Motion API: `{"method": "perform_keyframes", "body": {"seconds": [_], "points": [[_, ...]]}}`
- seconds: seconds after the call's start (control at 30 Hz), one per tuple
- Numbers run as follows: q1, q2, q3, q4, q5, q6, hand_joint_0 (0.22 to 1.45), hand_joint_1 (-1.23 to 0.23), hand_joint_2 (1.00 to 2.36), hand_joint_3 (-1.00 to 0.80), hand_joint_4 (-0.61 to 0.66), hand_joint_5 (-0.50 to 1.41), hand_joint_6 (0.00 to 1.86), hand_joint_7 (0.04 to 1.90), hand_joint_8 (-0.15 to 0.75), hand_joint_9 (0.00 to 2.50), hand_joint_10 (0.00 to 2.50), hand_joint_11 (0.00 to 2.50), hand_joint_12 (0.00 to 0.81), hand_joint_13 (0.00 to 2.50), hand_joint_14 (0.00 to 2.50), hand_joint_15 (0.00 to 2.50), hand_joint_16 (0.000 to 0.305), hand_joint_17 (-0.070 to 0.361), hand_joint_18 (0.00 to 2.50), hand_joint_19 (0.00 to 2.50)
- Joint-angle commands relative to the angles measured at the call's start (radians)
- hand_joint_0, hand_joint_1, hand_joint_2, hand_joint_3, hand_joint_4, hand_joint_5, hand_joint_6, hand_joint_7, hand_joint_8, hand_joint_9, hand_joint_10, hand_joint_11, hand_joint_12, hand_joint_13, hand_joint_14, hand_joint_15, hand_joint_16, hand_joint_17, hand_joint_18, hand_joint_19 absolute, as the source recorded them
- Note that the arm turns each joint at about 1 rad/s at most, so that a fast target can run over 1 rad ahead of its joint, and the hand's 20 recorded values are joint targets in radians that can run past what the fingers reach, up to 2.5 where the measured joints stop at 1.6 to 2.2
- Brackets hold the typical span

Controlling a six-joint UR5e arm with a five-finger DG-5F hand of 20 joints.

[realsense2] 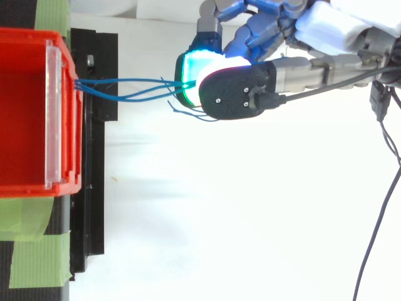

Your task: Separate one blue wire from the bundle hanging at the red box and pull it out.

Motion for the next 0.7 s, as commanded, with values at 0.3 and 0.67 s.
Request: {"method": "perform_keyframes", "body": {"seconds": [0.3, 0.67], "points": [[0.0, 0.0, 0.001, 0.003, 0.0, 0.0, 0.62, -1.04, 1.03, -0.23, 0.25, -0.28, 0.86, 1.31, 0.325, 0.61, 0.41, 1.83, 0.379, 0.92, 0.58, 1.72, 0.046, 0.103, 0.6, 0.58], [0.0, 0.0, 0.001, 0.003, -0.002, 0.0, 0.62, -0.99, 1.01, -0.4, 0.26, -0.28, 0.85, 1.26, 0.333, 0.6, 0.39, 1.8, 0.371, 0.9, 0.62, 1.72, 0.046, 0.102, 0.57, 0.6]]}}
